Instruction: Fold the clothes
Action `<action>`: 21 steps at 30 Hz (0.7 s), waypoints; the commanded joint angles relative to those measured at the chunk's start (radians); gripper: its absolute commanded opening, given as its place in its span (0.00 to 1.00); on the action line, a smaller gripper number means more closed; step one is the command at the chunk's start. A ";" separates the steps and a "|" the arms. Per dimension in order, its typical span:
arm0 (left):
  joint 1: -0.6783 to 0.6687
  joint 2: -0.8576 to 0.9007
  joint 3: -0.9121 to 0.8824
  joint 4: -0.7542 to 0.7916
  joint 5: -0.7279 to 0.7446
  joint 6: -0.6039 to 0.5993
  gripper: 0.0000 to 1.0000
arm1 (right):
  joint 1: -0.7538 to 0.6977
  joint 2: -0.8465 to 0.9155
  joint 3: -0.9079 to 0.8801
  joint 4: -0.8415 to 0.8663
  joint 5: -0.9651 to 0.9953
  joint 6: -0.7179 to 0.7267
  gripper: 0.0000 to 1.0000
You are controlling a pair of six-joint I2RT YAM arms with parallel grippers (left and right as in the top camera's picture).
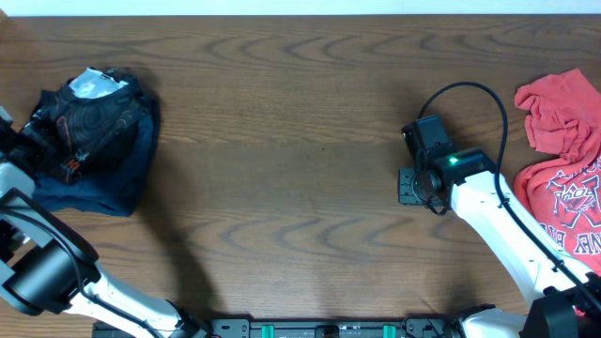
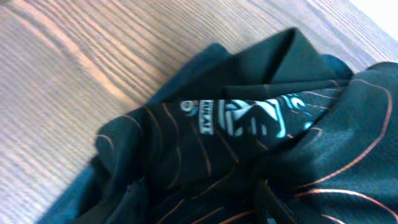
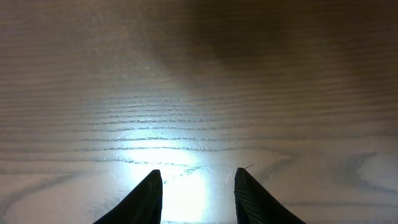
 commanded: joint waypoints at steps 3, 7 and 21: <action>0.020 -0.034 0.014 0.031 0.129 0.000 0.62 | -0.009 -0.016 0.007 0.008 0.021 -0.005 0.37; -0.003 -0.124 0.014 0.064 0.251 -0.029 0.70 | -0.009 -0.016 0.007 0.038 0.020 -0.005 0.59; -0.550 -0.400 0.014 -0.231 0.081 0.015 0.98 | -0.026 -0.015 0.007 0.364 -0.047 -0.005 0.89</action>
